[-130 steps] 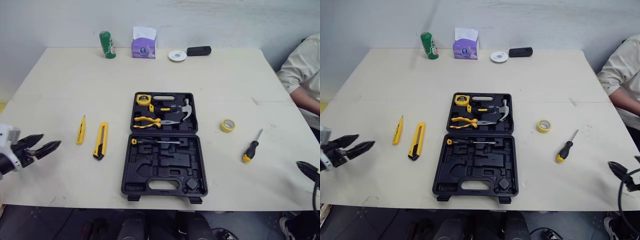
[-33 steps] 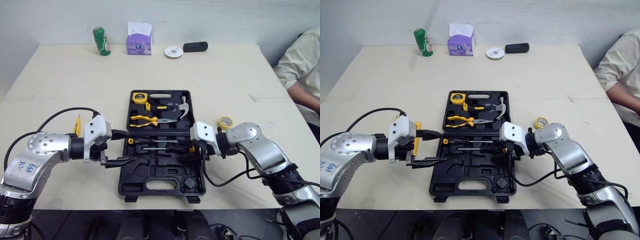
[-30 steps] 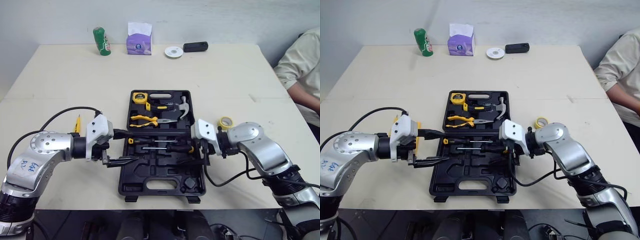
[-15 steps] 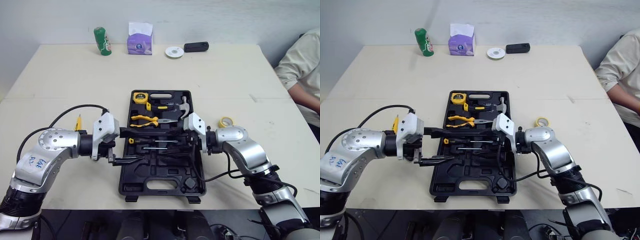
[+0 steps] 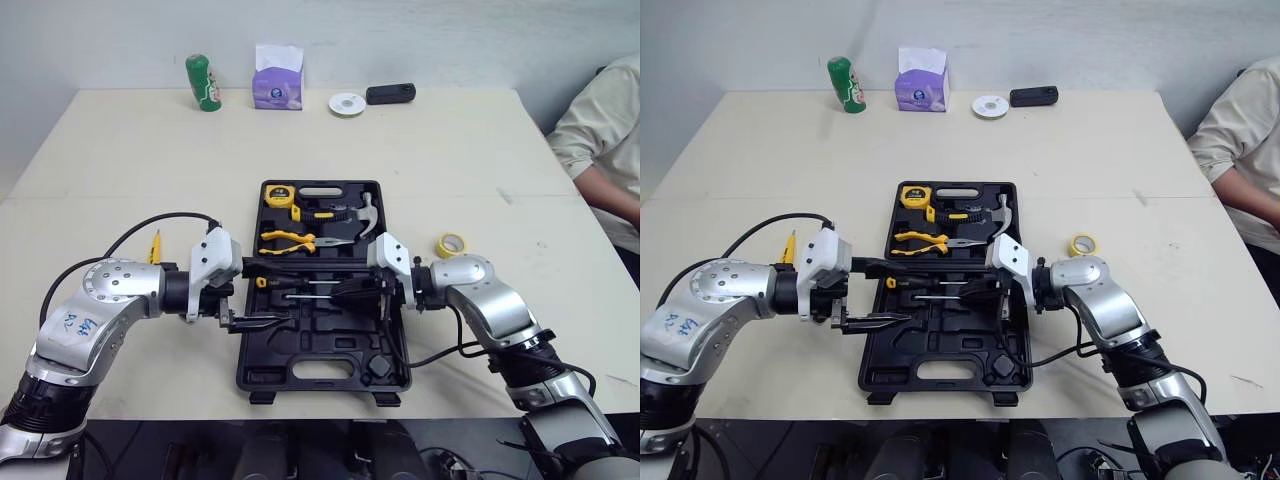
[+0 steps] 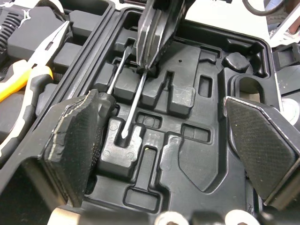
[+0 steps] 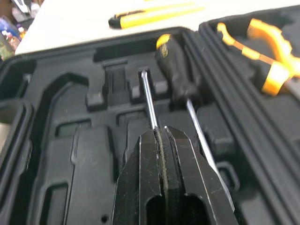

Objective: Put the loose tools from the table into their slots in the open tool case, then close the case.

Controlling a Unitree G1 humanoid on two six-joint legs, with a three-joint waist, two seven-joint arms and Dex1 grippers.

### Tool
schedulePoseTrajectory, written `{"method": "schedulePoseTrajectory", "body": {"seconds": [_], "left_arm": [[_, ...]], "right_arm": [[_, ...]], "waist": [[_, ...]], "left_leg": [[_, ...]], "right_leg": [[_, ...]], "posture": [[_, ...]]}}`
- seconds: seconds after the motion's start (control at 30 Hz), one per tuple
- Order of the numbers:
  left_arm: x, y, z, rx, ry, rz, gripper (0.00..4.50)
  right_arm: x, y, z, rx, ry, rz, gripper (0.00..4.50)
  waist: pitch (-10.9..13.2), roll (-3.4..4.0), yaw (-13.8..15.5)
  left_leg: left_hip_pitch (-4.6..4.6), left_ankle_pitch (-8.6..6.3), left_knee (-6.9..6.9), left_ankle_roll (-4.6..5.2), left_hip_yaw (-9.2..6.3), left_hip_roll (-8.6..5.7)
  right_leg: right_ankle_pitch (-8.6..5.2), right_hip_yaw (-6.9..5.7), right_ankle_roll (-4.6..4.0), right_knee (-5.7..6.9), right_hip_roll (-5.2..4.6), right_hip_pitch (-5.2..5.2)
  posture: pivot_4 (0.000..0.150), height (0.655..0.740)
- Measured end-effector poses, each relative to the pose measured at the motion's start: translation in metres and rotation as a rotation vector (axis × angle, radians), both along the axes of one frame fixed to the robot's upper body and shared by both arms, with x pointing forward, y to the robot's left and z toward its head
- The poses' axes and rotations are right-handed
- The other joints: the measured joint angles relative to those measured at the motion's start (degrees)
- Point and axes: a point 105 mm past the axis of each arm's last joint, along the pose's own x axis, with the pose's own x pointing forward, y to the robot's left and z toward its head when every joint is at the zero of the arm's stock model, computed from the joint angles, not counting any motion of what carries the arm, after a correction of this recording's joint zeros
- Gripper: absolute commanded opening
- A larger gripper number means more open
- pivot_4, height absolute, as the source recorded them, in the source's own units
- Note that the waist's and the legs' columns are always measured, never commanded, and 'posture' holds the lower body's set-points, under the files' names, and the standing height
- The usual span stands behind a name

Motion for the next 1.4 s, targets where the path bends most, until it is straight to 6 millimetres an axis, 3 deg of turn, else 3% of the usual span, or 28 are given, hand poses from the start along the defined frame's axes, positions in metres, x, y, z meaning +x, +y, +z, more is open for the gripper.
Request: {"method": "schedulePoseTrajectory", "body": {"seconds": [0.27,0.4,0.57,0.73,0.8,0.87,1.07,1.13,1.23,1.33,1.4], "left_arm": [[0.0,-0.001,-0.001,0.002,0.004,-0.005,4.5],[0.0,-0.001,-0.001,0.003,0.004,-0.005,4.5],[0.0,-0.001,-0.001,0.003,0.003,-0.004,4.5],[0.003,0.0,0.0,-0.031,-0.009,0.037,4.5],[0.005,0.008,-0.002,-0.057,-0.004,0.089,4.5],[0.003,0.018,-0.002,-0.114,0.026,0.149,4.5],[-0.012,0.093,-0.009,-0.23,0.087,0.495,4.5],[-0.023,0.132,-0.016,-0.232,0.095,0.668,4.5],[-0.037,0.181,-0.02,-0.24,0.074,0.88,4.5],[-0.066,0.238,-0.029,-0.219,0.065,1.11,4.5],[-0.083,0.261,-0.033,-0.196,0.075,1.199,4.5]], "right_arm": [[0.0,-0.001,-0.01,-0.136,-0.05,0.032,0.07],[0.001,0.001,-0.014,-0.175,-0.097,0.029,0.07],[0.0,0.001,-0.017,-0.128,-0.089,-0.024,0.07],[-0.003,-0.004,-0.009,-0.016,-0.035,-0.088,0.07],[-0.003,-0.012,-0.006,0.016,0.005,-0.132,0.67],[-0.004,-0.029,-0.001,0.037,0.056,-0.186,1.43],[-0.011,-0.114,0.023,0.066,0.09,-0.439,4.38],[-0.015,-0.155,0.021,0.031,0.099,-0.577,4.45],[-0.022,-0.203,0.016,-0.031,0.106,-0.728,4.45],[-0.033,-0.25,0.012,-0.095,0.102,-0.876,4.45],[-0.04,-0.274,0.011,-0.133,0.098,-0.947,4.45]], "waist": [[-0.1,-0.05,0.0],[-0.5,-0.53,0.0],[-0.6,-0.65,0.1],[-0.5,-0.54,0.2],[-0.5,-0.49,0.1],[-0.4,-0.34,0.2],[-0.2,-0.15,0.1],[-0.2,-0.07,0.2],[-0.1,-0.05,0.3],[-0.1,-0.03,0.3],[-0.1,-0.03,0.2]], "left_leg": [[0.27,-0.01,0.01,-0.01,-0.02,0.01],[0.73,-0.1,0.0,-0.15,-0.04,0.04],[1.13,-0.4,-0.04,-0.55,-0.11,0.1],[0.6,-0.23,-0.08,-0.25,-0.11,0.08],[0.19,-0.13,-0.03,-0.17,-0.12,0.08],[0.07,-0.08,0.01,-0.1,-0.11,0.06],[0.05,-0.18,-0.07,-0.02,-0.13,0.08],[0.07,-0.29,-0.11,0.0,-0.12,0.08],[0.09,-0.41,-0.09,-0.01,-0.11,0.09],[0.11,-0.66,-0.09,-0.1,-0.08,0.09],[0.1,-0.73,-0.1,-0.07,-0.07,0.1]], "right_leg": [[0.0,0.01,0.0,-0.02,-0.03,0.25],[-0.03,0.06,-0.04,-0.19,-0.05,0.63],[-0.07,0.1,-0.13,-0.2,-0.08,1.01],[-0.08,0.07,-0.15,-0.11,-0.08,0.43],[-0.06,0.02,-0.14,0.11,-0.07,0.12],[-0.05,-0.01,-0.12,0.06,-0.07,0.08],[-0.03,-0.08,-0.07,-0.42,-0.06,0.12],[-0.03,-0.08,-0.07,-0.53,-0.05,0.11],[-0.03,-0.06,-0.07,-0.54,-0.07,0.12],[-0.02,-0.02,-0.07,-0.56,-0.1,0.07],[-0.03,0.0,-0.08,-0.57,-0.11,0.04]], "posture": [[0.15,0.7278],[0.15,0.7278],[0.15,0.7278],[0.15,0.7278],[0.15,0.7278],[0.15,0.7278],[0.15,0.7278],[0.15,0.7278],[0.15,0.7278],[0.15,0.7278],[0.15,0.7278]]}}
